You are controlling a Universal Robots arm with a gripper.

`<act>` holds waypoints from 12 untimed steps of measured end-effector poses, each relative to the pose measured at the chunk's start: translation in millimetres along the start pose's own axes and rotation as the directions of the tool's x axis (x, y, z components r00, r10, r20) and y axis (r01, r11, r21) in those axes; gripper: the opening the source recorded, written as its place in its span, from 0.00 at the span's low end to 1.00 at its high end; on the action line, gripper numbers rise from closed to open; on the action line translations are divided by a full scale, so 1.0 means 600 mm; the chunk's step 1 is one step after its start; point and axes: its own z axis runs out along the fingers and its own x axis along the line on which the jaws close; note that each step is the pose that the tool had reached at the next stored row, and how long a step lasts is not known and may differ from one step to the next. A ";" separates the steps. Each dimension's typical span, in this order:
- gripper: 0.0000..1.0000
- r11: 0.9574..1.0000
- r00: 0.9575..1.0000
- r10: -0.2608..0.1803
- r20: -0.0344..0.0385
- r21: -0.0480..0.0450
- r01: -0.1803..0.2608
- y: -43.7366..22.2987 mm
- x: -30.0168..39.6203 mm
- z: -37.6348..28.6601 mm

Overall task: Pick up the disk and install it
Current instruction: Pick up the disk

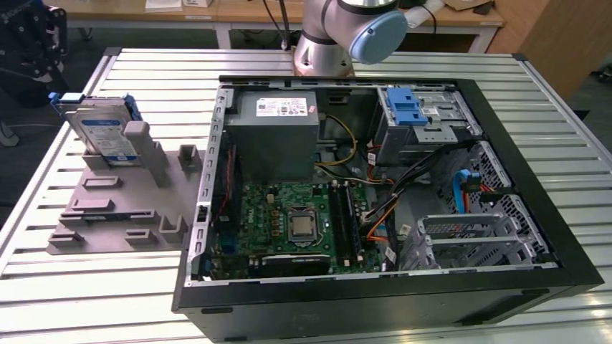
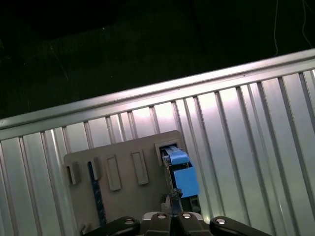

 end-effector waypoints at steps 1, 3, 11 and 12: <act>0.11 1.000 1.000 -0.016 0.000 0.000 0.016 0.000 0.000 0.000; 0.11 0.999 0.999 -0.042 -0.001 0.001 0.042 0.000 0.000 0.000; 0.11 0.992 0.992 -0.129 -0.004 0.002 0.129 0.000 0.000 0.000; 0.11 0.992 0.992 -0.130 -0.004 0.003 0.130 0.000 0.000 0.000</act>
